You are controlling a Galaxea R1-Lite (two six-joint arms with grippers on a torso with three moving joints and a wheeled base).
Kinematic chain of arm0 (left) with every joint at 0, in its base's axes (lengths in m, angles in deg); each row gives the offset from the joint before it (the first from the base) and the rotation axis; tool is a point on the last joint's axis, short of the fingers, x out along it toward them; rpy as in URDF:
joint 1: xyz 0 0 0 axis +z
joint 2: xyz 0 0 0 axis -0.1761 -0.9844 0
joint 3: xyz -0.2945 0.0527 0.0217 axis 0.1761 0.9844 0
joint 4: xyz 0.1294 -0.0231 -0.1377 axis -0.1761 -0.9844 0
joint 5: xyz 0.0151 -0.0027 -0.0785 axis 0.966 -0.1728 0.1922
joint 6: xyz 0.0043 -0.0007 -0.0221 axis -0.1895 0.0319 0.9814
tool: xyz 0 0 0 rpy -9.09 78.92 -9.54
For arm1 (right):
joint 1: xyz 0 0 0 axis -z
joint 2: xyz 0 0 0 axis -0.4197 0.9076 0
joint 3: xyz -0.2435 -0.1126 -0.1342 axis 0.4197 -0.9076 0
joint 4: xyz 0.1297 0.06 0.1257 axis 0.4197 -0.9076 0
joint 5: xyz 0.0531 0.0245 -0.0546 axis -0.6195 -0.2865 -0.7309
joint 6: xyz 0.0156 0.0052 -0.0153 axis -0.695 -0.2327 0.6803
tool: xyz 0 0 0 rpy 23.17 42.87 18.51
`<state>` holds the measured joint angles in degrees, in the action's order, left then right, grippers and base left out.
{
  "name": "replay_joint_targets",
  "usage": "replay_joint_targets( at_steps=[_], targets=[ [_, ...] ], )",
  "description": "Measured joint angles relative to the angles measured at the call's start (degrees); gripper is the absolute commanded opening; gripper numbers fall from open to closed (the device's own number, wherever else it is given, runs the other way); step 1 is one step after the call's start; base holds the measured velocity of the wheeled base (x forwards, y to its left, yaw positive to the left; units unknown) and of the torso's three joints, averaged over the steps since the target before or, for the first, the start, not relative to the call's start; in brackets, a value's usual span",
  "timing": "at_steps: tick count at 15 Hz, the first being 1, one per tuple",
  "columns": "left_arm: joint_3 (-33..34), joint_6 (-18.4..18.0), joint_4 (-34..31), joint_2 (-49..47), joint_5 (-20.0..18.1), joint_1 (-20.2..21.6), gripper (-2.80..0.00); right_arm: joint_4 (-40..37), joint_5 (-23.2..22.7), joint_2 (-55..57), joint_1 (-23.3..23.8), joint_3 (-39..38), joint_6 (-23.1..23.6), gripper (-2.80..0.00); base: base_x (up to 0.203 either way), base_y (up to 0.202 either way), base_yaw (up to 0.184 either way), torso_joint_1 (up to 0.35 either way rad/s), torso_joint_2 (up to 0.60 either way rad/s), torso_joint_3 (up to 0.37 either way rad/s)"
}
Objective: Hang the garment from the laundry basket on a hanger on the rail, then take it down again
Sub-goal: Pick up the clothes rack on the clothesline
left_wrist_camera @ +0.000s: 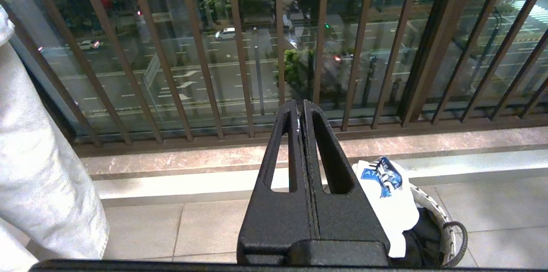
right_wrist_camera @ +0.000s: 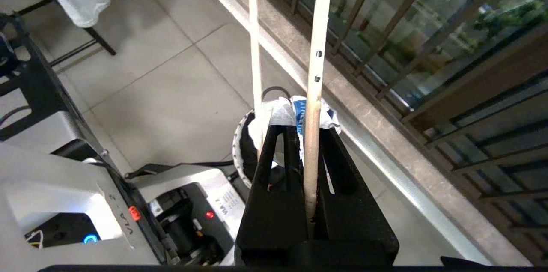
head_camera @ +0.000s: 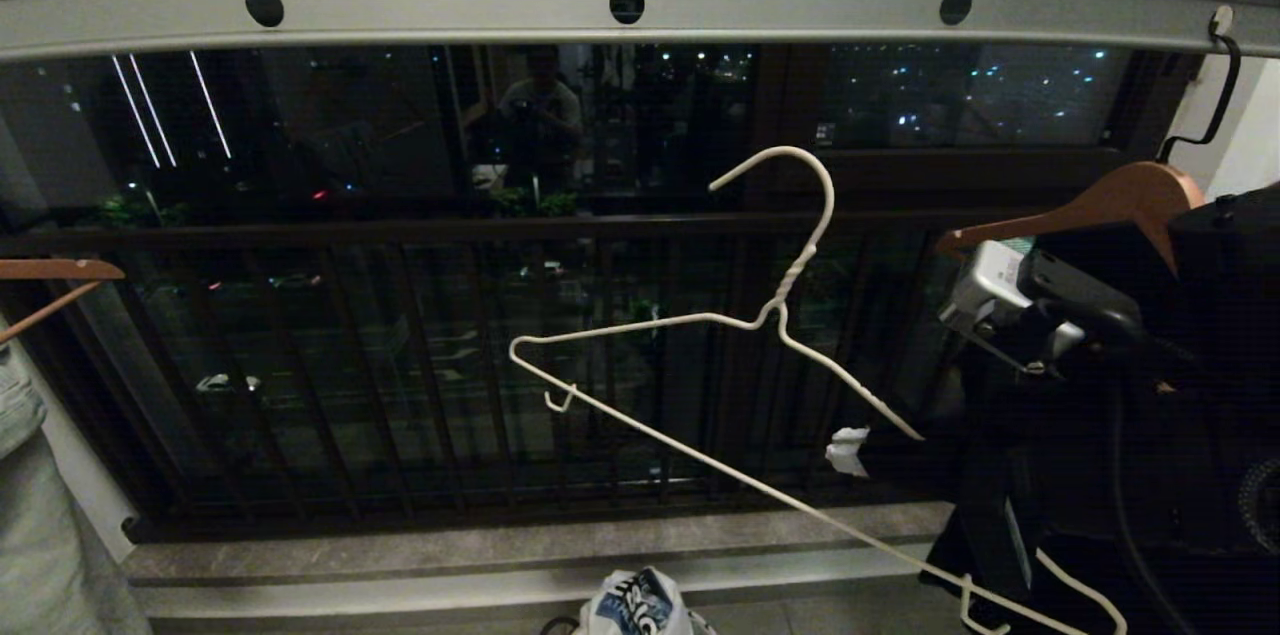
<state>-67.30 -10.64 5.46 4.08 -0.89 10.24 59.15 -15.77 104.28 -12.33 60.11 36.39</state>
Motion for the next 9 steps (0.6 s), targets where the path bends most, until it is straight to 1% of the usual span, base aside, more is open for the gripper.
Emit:
replay_joint_targets(
  at_steps=[3,6,9],
  targets=[
    [0.00,0.00,0.00,0.00,-0.02,0.00,-2.80,2.68,-0.39,1.56,0.13,0.11,-0.46,-2.80,0.000,0.000,0.000,0.000,0.00,0.000],
    [0.00,0.00,0.00,0.00,0.00,0.01,-2.80,2.82,-0.47,2.59,0.11,-0.45,-0.73,-2.80,0.000,0.000,0.000,0.000,0.00,0.000],
    [0.00,0.00,0.00,0.00,0.01,0.00,-2.80,3.06,-0.39,3.65,0.11,-0.55,-2.00,-2.80,0.000,0.000,0.000,0.000,0.00,0.000]
  ],
)
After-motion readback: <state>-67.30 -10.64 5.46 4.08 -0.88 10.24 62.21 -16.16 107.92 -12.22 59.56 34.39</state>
